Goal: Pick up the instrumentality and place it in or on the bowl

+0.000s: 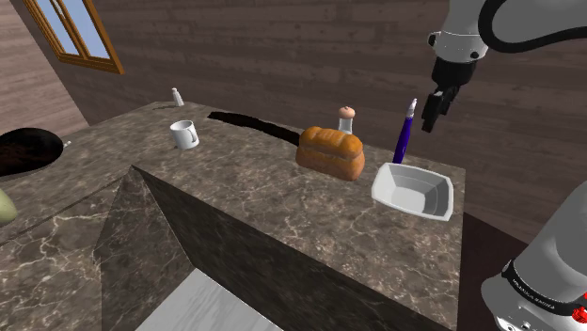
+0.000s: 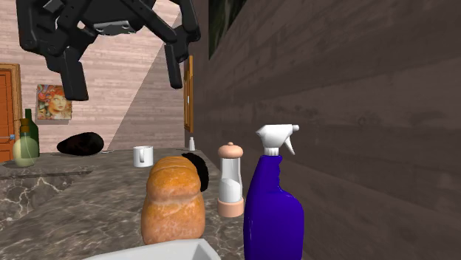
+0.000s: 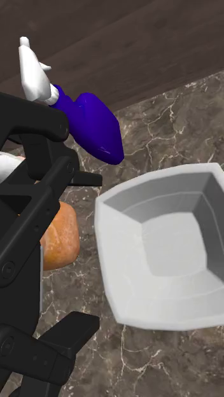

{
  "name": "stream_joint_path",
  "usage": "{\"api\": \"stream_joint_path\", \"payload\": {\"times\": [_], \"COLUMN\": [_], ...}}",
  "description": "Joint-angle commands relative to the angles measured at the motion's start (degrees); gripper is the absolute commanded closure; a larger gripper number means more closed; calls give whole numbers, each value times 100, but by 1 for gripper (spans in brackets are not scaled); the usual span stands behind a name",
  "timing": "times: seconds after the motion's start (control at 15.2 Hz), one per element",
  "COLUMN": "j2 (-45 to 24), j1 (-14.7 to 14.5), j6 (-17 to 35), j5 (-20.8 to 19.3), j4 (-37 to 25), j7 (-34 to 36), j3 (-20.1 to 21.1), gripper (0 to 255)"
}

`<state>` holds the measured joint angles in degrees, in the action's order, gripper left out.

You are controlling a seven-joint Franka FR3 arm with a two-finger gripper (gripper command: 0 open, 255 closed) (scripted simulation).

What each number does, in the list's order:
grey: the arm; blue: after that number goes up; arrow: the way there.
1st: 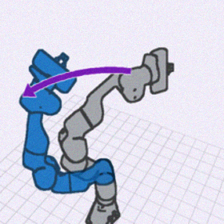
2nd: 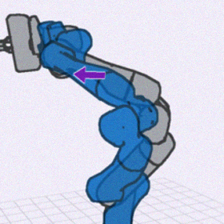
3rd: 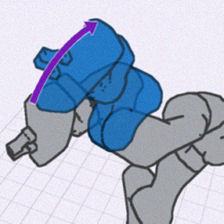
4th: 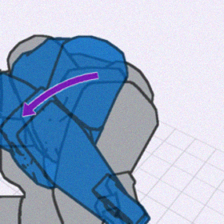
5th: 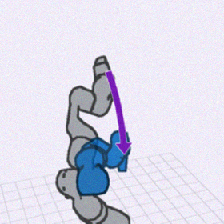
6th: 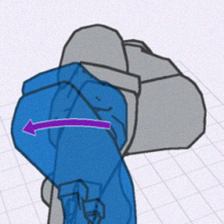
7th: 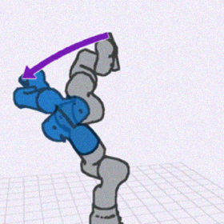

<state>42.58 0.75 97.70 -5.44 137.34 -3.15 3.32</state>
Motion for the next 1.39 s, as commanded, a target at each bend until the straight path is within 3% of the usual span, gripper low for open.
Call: {"api": "stream_joint_path", "payload": {"times": [0.0, 0.66, 1.32], "j2": [0, -2302, -4598], "j1": [0, 197, 326], "j6": [0, 896, 1038], "j5": [0, -81, -14], "j4": [0, -1410, -3567], "j7": [0, -46, -157], "j3": [0, -191, -336], "gripper": [0, 0, 0]}}
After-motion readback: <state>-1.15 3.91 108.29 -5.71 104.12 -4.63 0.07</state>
